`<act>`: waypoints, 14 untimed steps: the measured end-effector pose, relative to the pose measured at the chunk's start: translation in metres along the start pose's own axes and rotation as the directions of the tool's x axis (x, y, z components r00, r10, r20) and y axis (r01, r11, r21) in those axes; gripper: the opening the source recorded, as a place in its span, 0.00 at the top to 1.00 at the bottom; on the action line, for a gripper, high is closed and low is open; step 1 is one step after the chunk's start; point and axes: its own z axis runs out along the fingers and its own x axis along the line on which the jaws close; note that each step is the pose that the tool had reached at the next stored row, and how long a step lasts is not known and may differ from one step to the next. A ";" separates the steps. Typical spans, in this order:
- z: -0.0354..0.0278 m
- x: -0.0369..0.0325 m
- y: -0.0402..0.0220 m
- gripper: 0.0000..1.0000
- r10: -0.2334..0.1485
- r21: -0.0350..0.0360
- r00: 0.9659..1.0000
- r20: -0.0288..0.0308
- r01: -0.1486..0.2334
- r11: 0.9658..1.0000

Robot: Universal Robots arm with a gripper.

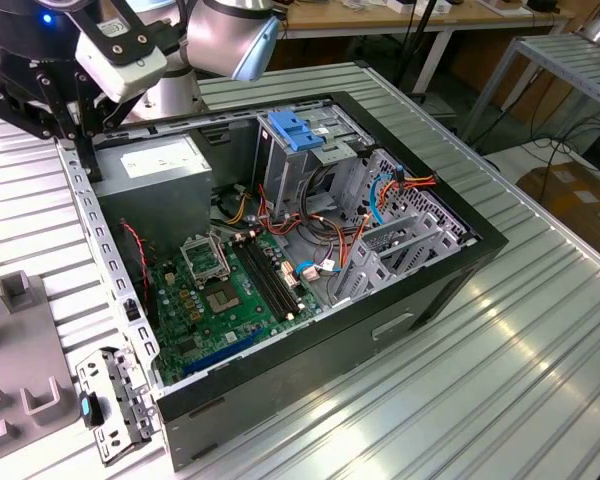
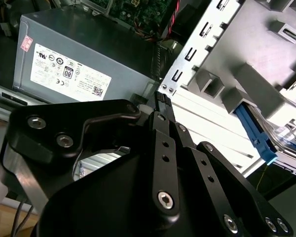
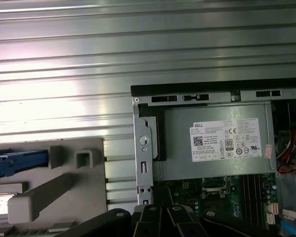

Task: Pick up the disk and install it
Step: 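Reach for the disk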

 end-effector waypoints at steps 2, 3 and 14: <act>0.0001 0.0010 -0.0001 0.89 0.000 0.000 1.000 0.000 0.000 1.000; 0.0002 0.0014 -0.0001 0.89 0.000 0.000 1.000 0.000 0.000 1.000; 0.0007 0.0057 -0.0005 0.89 0.000 0.000 1.000 0.000 0.000 1.000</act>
